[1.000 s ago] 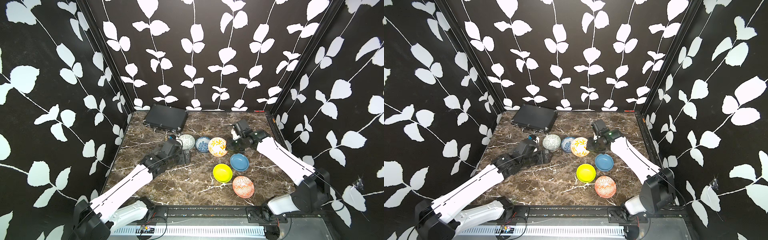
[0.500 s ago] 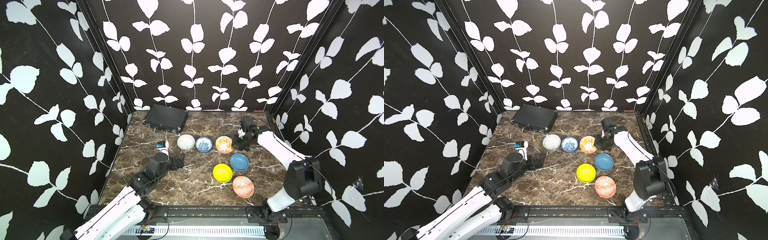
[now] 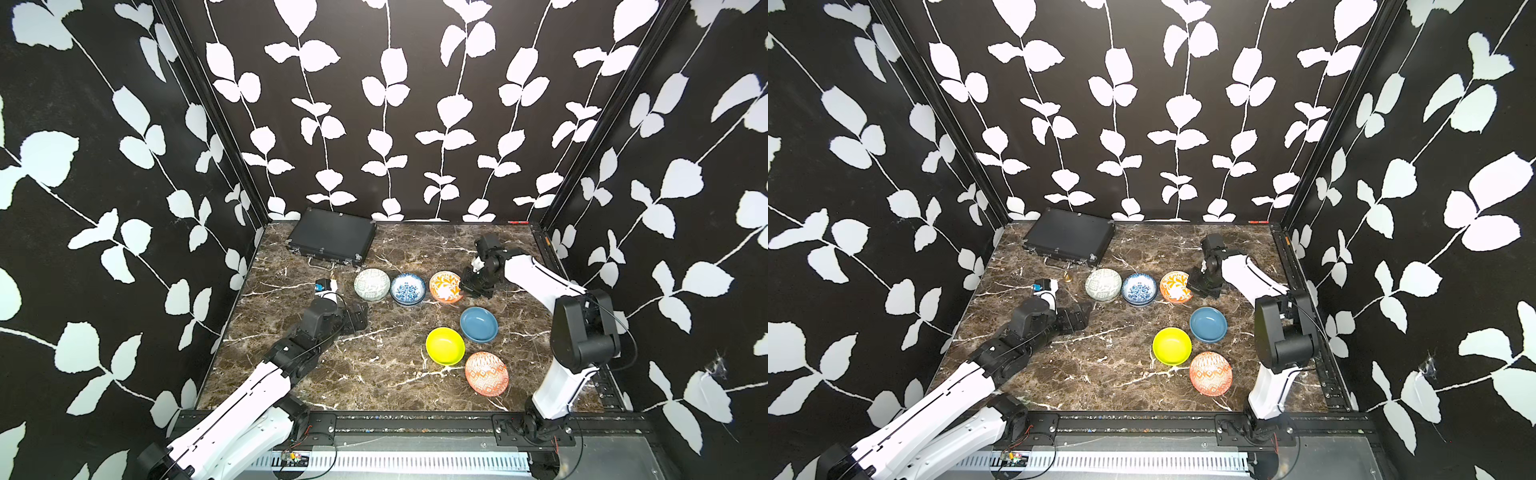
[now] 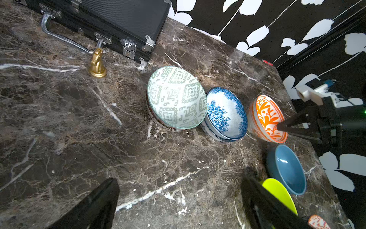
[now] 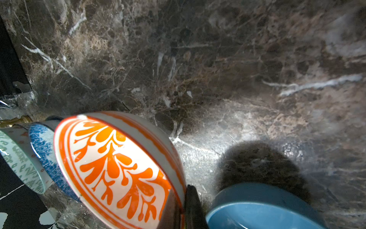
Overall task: Stack the bowls
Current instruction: Place the bowl at the center of the board.
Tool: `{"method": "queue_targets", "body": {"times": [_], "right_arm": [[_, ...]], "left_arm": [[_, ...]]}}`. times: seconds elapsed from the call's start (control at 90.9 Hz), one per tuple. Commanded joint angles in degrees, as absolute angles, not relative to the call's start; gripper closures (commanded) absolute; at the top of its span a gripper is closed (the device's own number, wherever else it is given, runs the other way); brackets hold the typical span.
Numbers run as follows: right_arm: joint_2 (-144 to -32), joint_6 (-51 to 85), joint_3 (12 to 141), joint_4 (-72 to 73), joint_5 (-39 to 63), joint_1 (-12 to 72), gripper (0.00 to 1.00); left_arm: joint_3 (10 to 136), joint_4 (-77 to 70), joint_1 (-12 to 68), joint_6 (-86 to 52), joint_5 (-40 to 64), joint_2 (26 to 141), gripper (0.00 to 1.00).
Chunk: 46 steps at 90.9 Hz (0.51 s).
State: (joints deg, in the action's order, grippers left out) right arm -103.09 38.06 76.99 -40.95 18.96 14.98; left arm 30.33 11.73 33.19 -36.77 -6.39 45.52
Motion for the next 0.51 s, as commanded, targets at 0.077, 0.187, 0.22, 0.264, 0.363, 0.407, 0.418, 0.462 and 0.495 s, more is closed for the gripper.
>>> {"method": "queue_targets", "body": {"times": [0.077,0.187,0.22,0.264,0.363,0.407,0.418,0.462,0.495], "right_arm": [[-105.15,37.01,79.64,-39.37,20.13,14.85,1.00],[-105.96,36.91,80.19,-39.58,19.63,14.86,1.00],[-106.17,36.96,80.36,-39.71,19.67,14.85,1.00],[-106.27,37.00,80.42,-39.73,19.69,14.88,1.00],[-106.67,37.01,80.63,-40.55,18.92,14.87,1.00],[-106.70,37.00,80.76,-40.92,18.54,14.93,1.00],[-106.70,36.96,80.76,-40.94,18.50,14.93,1.00],[-106.74,36.99,80.84,-40.98,18.28,14.96,1.00],[-106.78,37.04,80.86,-41.02,18.28,15.01,1.00]], "left_arm": [[29.82,9.36,32.55,-37.22,-4.41,46.05,0.01],[30.01,9.21,32.47,-37.24,-4.26,46.81,0.01],[29.98,9.16,32.39,-37.20,-4.22,46.96,0.01],[29.98,9.08,32.30,-37.25,-4.14,47.16,0.01],[30.03,9.05,32.11,-37.40,-3.91,47.52,0.01],[29.98,9.05,32.01,-37.46,-3.86,47.55,0.01],[30.02,9.01,31.95,-37.49,-3.82,47.59,0.01],[29.98,8.97,31.86,-37.53,-3.84,47.63,0.01],[29.97,8.97,31.82,-37.53,-3.82,47.70,0.01]]}}
